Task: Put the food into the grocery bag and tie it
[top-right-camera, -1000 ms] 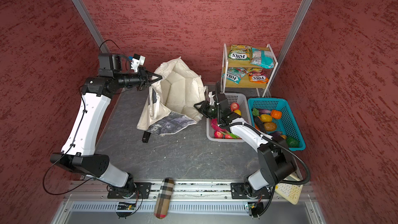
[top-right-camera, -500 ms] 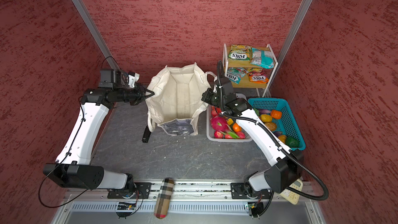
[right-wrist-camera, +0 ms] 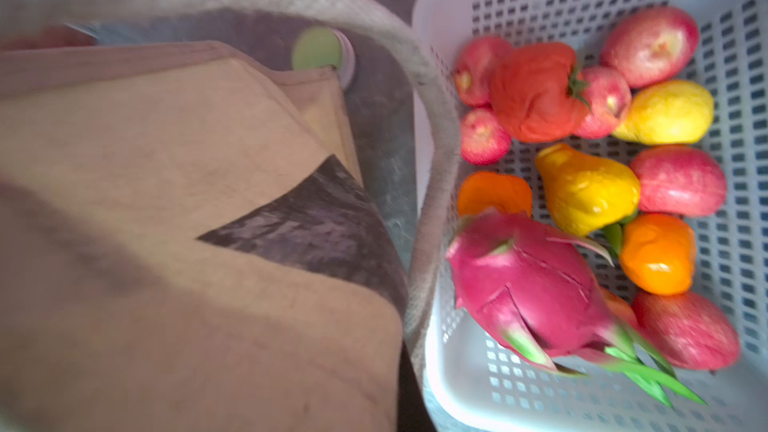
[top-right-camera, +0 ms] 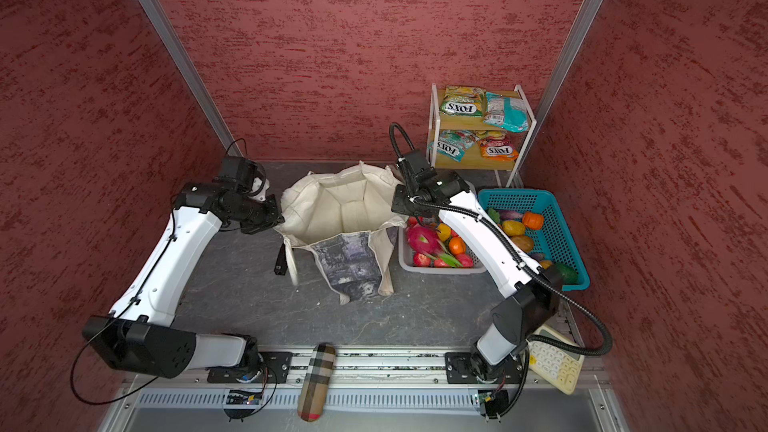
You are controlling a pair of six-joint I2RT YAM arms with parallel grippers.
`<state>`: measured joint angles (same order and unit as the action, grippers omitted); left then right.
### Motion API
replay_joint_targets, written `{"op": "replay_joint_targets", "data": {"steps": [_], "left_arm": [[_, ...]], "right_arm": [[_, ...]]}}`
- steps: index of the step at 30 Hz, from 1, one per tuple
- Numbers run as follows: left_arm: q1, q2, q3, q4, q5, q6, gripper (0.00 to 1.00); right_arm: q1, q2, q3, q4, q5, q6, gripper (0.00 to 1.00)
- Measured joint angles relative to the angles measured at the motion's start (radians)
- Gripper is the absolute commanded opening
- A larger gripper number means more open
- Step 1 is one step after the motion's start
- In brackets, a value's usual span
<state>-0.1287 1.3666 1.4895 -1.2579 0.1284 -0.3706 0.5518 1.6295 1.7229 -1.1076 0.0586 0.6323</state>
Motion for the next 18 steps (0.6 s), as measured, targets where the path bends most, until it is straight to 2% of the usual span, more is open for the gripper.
{"op": "replay_joint_targets", "data": {"steps": [4,6,11,14,18], "left_arm": [[-0.004,0.004,-0.012,-0.029,-0.095,0.012,0.0],[-0.012,0.01,-0.014,-0.027,-0.105,0.018,0.0],[-0.03,0.021,-0.071,0.032,-0.003,0.024,0.02],[-0.034,0.029,-0.104,0.067,0.065,0.02,0.13],[-0.034,0.029,-0.121,0.095,0.119,0.021,0.33]], "right_arm": [[0.011,0.021,-0.014,-0.028,0.036,-0.005,0.0],[0.011,0.021,-0.033,-0.025,0.039,-0.005,0.0],[0.019,0.021,-0.104,0.026,0.024,-0.005,0.0],[0.027,0.021,-0.158,0.081,-0.011,-0.004,0.03],[0.029,0.02,-0.216,0.148,-0.046,0.003,0.22]]}}
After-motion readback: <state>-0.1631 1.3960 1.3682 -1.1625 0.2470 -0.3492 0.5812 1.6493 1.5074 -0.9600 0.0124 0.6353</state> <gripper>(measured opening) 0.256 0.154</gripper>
